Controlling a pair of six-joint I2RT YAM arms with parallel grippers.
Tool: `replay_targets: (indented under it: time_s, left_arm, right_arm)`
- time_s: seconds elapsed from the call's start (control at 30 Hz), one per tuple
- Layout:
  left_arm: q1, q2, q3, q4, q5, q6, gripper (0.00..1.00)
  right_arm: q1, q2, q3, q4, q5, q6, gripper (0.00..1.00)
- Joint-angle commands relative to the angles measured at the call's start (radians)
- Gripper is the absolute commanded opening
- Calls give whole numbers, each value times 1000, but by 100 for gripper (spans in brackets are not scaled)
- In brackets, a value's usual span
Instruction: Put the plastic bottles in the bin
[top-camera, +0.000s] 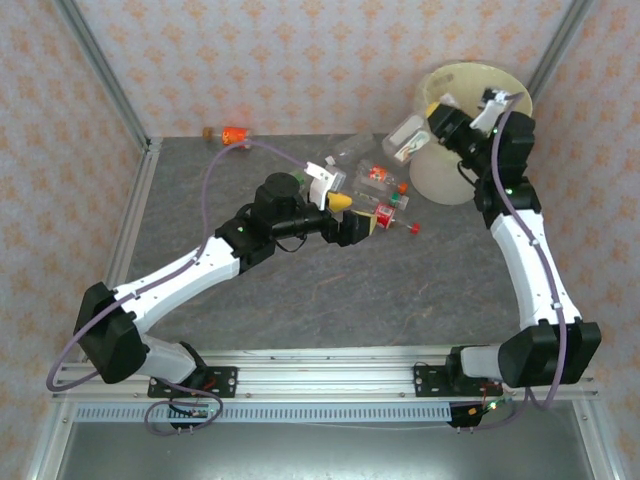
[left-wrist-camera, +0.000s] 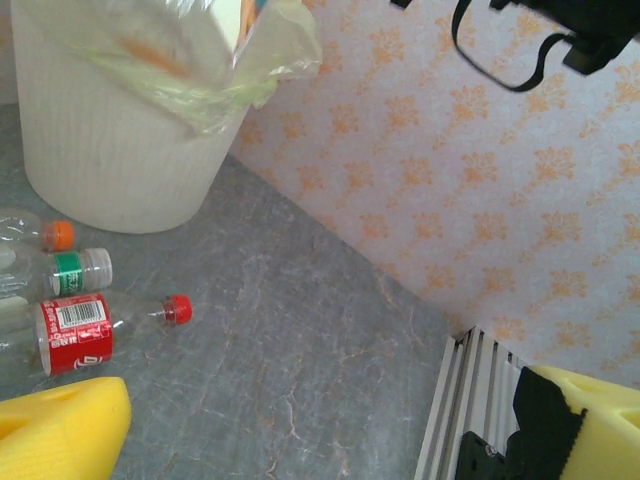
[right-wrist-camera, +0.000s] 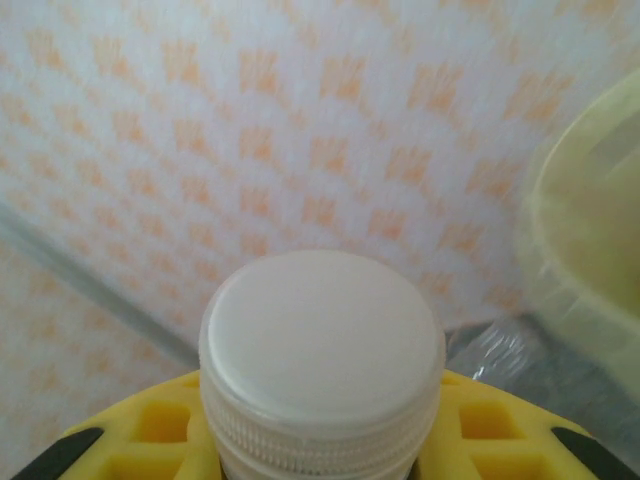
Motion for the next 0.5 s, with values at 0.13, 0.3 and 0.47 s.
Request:
replay_targets:
  time_s: [0.13,0.3,0.47]
  left_arm:
    - [-4,-40,-23,7,12,29,100]
    - [-4,-48,-29,-6,0,36,100]
    - [-3,-54,-29,-29,-24,44,100]
  right_arm:
    - [-68,57,132,27,178,30,24]
    - [-91,94,164,47,359,-6,25]
    - [-142,157,206,62,396,12,26]
